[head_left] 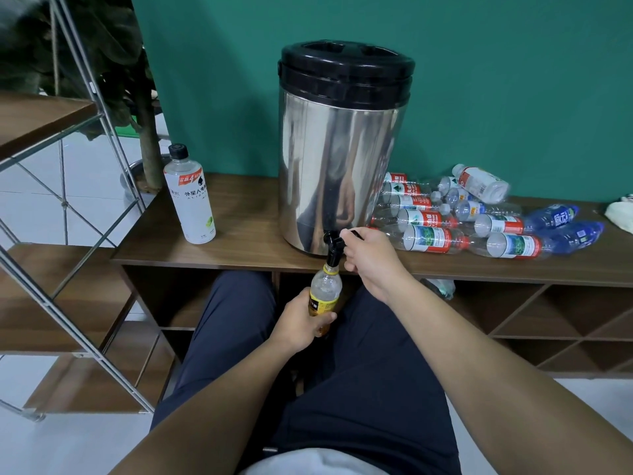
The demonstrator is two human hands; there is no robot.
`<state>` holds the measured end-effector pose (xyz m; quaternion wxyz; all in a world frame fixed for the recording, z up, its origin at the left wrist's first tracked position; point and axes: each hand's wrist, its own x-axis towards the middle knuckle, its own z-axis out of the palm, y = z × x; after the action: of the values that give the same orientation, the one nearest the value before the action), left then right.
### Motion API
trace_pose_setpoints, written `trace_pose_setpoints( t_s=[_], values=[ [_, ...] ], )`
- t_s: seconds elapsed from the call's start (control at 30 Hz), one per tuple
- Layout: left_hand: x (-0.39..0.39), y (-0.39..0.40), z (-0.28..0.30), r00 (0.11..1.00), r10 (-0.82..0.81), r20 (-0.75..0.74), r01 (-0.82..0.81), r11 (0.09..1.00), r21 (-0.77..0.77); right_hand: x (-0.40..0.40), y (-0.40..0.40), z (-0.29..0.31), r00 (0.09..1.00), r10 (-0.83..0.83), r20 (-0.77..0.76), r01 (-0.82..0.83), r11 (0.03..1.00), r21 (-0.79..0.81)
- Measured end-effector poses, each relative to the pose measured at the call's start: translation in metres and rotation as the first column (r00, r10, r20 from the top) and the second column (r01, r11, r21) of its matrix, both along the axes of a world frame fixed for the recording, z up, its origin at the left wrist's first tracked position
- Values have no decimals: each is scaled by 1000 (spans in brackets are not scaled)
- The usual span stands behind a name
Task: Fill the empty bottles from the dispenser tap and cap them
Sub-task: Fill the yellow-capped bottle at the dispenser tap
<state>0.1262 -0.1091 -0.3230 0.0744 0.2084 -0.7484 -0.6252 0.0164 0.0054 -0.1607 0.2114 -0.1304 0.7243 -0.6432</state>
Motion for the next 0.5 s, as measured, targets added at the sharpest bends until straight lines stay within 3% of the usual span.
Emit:
trace_pose_setpoints(
  t_s=[0.3,0.5],
  values=[
    [1,1,2,1000,-5,-1,5,1000,7,0,2,-2,997,-4,-72,5,1000,12],
    [2,1,4,1000,-6,5,6,1000,-2,1,3,-3,967,-40,-254,72,990,118]
  ],
)
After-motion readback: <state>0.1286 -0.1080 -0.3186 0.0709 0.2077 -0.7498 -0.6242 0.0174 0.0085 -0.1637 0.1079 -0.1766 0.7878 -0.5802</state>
